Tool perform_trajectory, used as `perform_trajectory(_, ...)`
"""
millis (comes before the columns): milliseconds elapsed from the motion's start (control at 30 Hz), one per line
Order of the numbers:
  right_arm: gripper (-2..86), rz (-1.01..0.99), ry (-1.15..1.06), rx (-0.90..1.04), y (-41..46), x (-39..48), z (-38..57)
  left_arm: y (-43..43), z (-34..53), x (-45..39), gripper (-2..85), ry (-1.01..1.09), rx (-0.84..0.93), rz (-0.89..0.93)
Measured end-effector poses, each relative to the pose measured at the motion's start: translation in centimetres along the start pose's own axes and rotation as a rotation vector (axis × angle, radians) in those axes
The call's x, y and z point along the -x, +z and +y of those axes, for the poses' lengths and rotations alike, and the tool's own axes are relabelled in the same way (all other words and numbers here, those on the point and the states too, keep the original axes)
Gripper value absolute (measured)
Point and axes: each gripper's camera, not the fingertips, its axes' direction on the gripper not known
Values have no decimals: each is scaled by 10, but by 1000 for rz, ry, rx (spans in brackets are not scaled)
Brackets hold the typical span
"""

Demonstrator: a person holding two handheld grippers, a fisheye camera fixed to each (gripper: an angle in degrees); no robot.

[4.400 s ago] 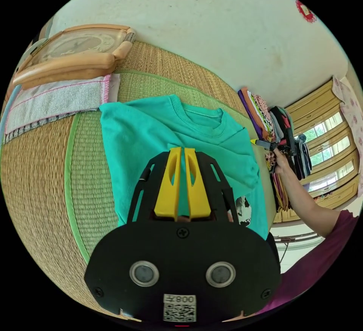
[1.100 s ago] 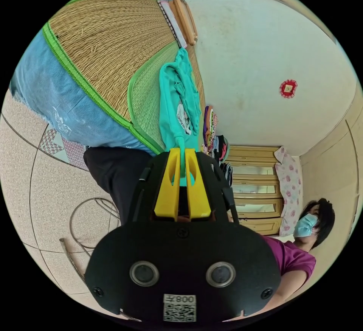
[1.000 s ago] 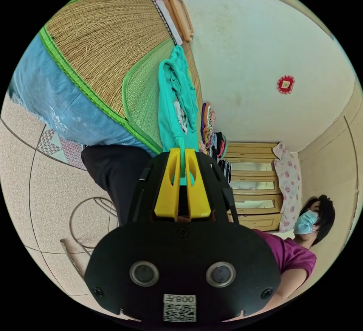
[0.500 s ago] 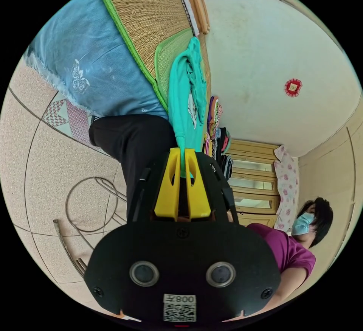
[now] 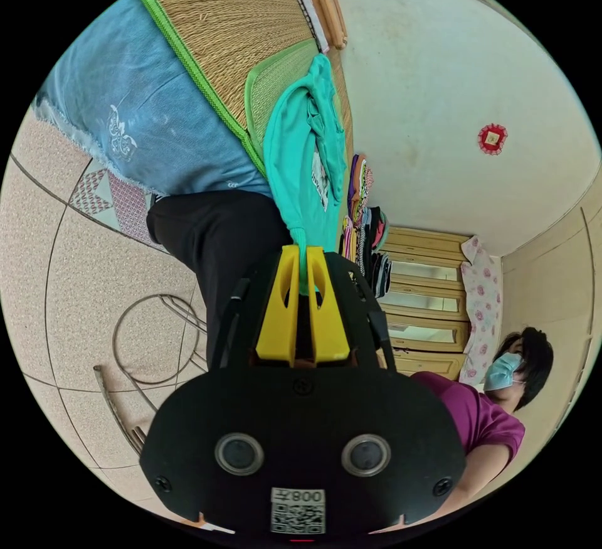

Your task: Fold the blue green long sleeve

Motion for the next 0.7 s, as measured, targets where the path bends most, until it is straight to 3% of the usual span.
perform_trajectory(300,38,-7,1,30,9,-1,-2,-5,23,-12,17,-11,-16,26)
perform_trajectory(700,9,-48,-173,83,-43,52,19,-35,64,-53,18,88,-28,131)
